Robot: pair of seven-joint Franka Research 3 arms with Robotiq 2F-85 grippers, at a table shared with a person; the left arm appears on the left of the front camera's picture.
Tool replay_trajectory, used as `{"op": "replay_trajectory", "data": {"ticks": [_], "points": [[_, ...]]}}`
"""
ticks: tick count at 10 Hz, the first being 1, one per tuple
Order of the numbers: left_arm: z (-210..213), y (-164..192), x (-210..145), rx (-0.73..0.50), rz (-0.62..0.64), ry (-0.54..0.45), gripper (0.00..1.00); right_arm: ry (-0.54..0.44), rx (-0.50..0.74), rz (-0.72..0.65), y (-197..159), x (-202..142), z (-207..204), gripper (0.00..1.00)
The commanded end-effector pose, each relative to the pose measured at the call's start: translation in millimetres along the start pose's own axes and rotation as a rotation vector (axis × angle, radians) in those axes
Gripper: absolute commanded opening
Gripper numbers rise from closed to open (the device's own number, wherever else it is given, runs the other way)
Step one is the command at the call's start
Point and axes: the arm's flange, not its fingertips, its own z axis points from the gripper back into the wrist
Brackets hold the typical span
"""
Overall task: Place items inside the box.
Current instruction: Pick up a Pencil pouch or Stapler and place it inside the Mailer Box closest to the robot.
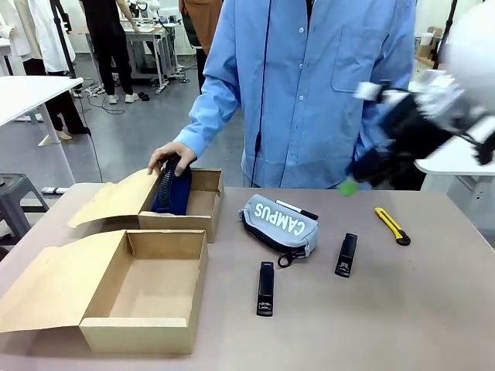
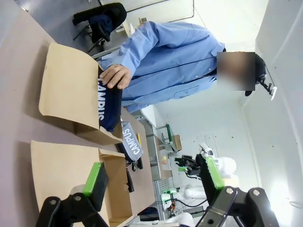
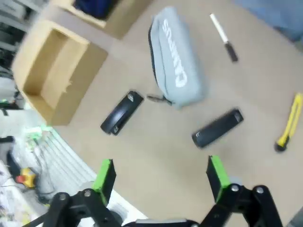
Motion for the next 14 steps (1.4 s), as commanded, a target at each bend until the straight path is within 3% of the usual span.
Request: {"op": "replay_trajectory", "data": {"ticks": [1,2,4,5,6,7,8,9,11,13,14], "points": [[0,-2,1,-0.026,-0.021,-0.015,1.00,0.105,-0.263,0.060,21,59,-62,1.00],[0,-2,1,-0.026,-0.021,-0.015,1.00,0.173,-0.272,0.142,25,76,-88,1.00],[0,-2,1,-0.026,-0.021,-0.015,1.00,0.246,-0.292,0.173,16,106,-119,1.00],[0,-2,1,-0.026,-0.021,-0.015,1.00,0.288,-0.250,0.137,16,113,-127,1.00],[0,-2,1,-0.026,-0.021,-0.015,1.00,0.289,-0.192,-0.094,18,117,-115,1.00],[0,-2,1,-0.026,-0.021,-0.015,1.00,0.246,-0.259,0.187,8,90,-134,1.00],[0,-2,1,-0.026,-0.021,-0.015,1.00,0.284,-0.244,0.099,1,100,-134,1.00],[0,-2,1,-0.026,-0.021,-0.015,1.00,0.203,-0.182,-0.377,-13,123,-141,1.00],[0,-2,1,-0.026,-0.021,-0.015,1.00,0.155,-0.224,-0.622,-10,140,-174,1.00],[0,-2,1,-0.026,-0.021,-0.015,1.00,0.178,-0.256,-0.569,-12,145,-185,1.00],[0,-2,1,-0.026,-0.021,-0.015,1.00,0.227,-0.208,-0.528,-24,129,-170,1.00]]}}
